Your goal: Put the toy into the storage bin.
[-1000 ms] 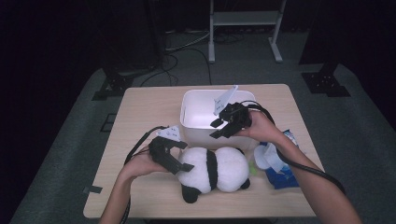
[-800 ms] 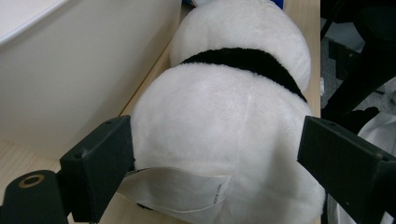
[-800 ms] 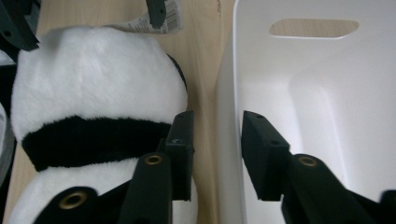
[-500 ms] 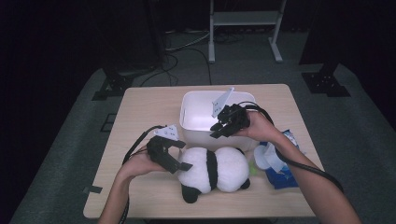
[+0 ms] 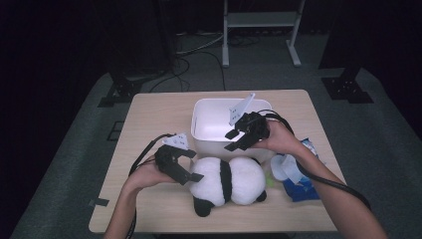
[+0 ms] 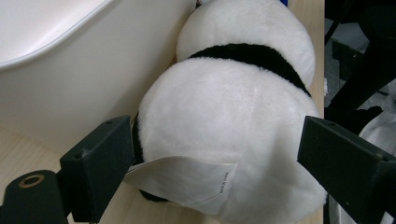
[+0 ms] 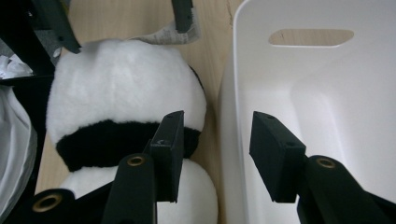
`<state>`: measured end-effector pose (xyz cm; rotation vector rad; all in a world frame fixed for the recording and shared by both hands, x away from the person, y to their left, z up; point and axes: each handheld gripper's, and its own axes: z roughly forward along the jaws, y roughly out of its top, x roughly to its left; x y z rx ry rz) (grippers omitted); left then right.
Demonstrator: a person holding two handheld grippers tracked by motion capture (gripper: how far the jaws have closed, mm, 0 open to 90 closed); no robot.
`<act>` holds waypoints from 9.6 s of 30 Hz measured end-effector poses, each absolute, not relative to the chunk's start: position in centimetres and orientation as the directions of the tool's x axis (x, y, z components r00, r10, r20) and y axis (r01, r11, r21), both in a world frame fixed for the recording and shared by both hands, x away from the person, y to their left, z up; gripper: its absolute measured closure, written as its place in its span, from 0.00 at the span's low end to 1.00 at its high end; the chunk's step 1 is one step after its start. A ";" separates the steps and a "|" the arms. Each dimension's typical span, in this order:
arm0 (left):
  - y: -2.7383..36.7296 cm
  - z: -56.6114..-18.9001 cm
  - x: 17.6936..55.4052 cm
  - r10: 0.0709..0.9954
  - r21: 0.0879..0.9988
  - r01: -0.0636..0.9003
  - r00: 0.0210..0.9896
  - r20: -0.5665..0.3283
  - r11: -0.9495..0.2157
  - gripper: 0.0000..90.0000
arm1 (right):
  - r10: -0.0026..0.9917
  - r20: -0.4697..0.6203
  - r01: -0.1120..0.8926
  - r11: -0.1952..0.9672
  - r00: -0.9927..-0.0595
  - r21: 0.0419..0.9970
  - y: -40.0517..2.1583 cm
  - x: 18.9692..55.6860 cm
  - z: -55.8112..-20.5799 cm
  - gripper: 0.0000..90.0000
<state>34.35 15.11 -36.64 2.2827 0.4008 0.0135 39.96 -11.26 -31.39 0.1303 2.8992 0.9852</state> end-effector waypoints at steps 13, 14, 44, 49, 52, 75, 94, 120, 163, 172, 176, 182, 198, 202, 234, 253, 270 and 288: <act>16.4 -36.6 34.6 0.319 0.724 0.303 0.940 -0.120 -0.620 0.10 | 0.027 0.020 0.034 0.795 -0.999 0.606 -10.8 37.1 -32.3 0.38; 16.5 -36.6 34.6 0.322 0.725 0.306 0.939 -0.122 -0.617 0.09 | 0.015 0.020 0.025 0.802 -1.000 0.597 -10.5 36.9 -32.5 0.37; 18.1 -36.4 34.8 0.360 0.725 0.324 0.926 -0.113 -0.607 0.09 | 0.012 0.045 0.032 0.887 -0.999 0.461 -7.9 35.3 -38.8 0.11; 18.2 -36.4 34.9 0.357 0.726 0.323 0.927 -0.114 -0.607 0.09 | 0.000 0.043 0.020 0.889 -0.999 0.458 -7.7 35.2 -39.3 0.11; 18.3 -36.4 34.9 0.358 0.728 0.325 0.926 -0.117 -0.603 0.09 | -0.005 0.040 0.013 0.895 -0.999 0.445 -7.5 35.2 -39.6 0.11; 19.0 -36.5 35.2 0.378 0.731 0.338 0.918 -0.119 -0.593 0.09 | 0.005 -0.004 0.002 0.918 -1.000 0.398 -6.8 34.4 -39.1 0.52; 20.5 -36.6 35.6 0.408 0.741 0.364 0.903 -0.134 -0.564 0.09 | 0.024 -0.029 0.007 0.873 -0.999 0.489 -8.2 33.2 -36.6 0.60; 22.6 -36.6 35.7 0.461 0.745 0.387 0.879 -0.120 -0.543 0.09 | 0.019 -0.041 -0.005 0.854 -0.999 0.520 -9.9 31.8 -30.5 0.59; 24.6 -36.5 35.8 0.489 0.761 0.411 0.861 -0.143 -0.502 0.09 | 0.066 -0.154 -0.033 0.826 -0.986 0.563 -11.0 34.4 -19.5 0.58; 25.0 -36.7 35.9 0.497 0.762 0.423 0.854 -0.154 -0.490 0.09 | 0.102 -0.181 -0.020 0.821 -0.978 0.570 -11.8 36.1 -17.6 0.58; 25.1 -36.6 35.9 0.498 0.765 0.423 0.853 -0.156 -0.485 0.09 | 0.110 -0.192 -0.018 0.824 -0.975 0.566 -12.0 36.9 -17.1 0.58; 25.1 -36.5 35.8 0.497 0.765 0.421 0.854 -0.154 -0.487 0.09 | 0.136 -0.190 0.006 0.827 -0.972 0.562 -12.3 38.8 -17.3 0.58; 25.0 -36.7 36.1 0.486 0.766 0.421 0.859 -0.163 -0.486 0.09 | 0.179 -0.185 0.043 0.822 -0.966 0.567 -12.6 43.4 -18.3 0.57; 25.0 -36.8 36.1 0.483 0.768 0.421 0.859 -0.166 -0.483 0.09 | 0.187 -0.182 0.054 0.824 -0.965 0.565 -12.6 44.4 -19.0 0.57; 24.7 -37.0 36.1 0.471 0.763 0.418 0.866 -0.169 -0.493 0.09 | 0.199 -0.115 0.106 0.834 -0.973 0.542 -12.0 48.0 -26.8 0.56; 24.8 -37.1 36.1 0.477 0.761 0.425 0.862 -0.175 -0.490 0.09 | 0.192 -0.063 0.131 0.841 -0.979 0.525 -11.8 48.2 -31.3 0.56; 24.8 -36.9 36.0 0.476 0.761 0.421 0.863 -0.168 -0.493 0.09 | 0.135 -0.052 0.090 0.856 -0.990 0.509 -11.2 45.0 -32.6 0.55; 25.2 -36.9 36.0 0.479 0.765 0.424 0.861 -0.173 -0.485 0.09 | 0.099 -0.014 0.078 0.861 -0.995 0.503 -10.1 42.0 -34.0 0.54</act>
